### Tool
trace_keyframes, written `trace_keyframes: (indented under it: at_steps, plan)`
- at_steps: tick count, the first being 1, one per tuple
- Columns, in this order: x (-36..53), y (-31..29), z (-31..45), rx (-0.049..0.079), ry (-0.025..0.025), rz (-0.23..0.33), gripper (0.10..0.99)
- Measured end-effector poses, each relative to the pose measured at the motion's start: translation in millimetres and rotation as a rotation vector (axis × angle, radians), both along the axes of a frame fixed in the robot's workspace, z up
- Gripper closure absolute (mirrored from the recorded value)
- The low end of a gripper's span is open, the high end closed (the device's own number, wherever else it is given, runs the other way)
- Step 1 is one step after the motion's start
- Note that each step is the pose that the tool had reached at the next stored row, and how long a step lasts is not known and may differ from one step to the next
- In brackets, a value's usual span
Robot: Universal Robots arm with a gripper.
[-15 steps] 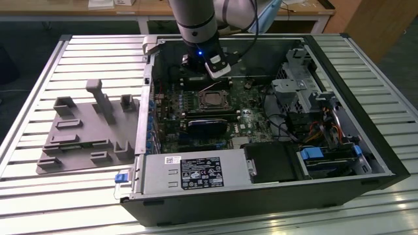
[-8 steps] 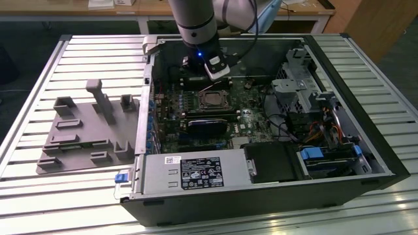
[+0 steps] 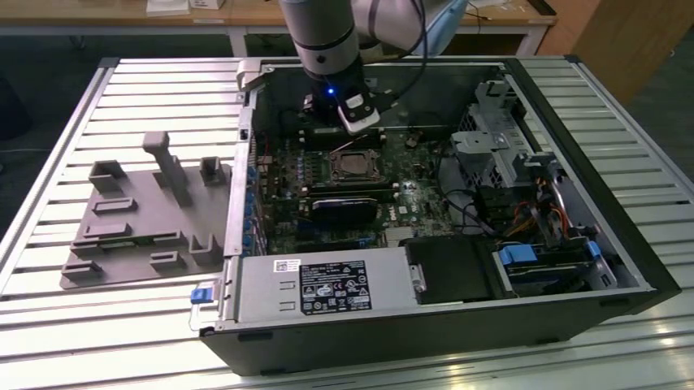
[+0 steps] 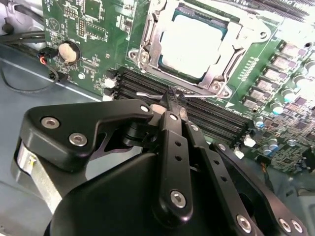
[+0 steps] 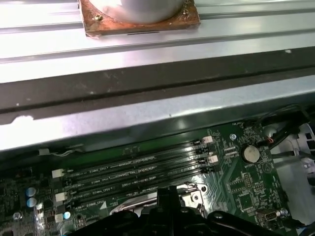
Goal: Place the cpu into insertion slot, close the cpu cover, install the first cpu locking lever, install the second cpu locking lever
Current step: 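Install the first cpu locking lever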
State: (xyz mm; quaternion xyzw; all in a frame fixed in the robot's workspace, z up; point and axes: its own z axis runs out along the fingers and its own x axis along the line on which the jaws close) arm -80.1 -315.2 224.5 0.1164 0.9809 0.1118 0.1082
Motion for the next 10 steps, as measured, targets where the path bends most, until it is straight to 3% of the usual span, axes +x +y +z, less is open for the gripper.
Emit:
trace_keyframes:
  at_steps: [10]
  plan:
    - [1.0, 11.6, -6.9, -0.025, 0.0, -0.009, 0.984]
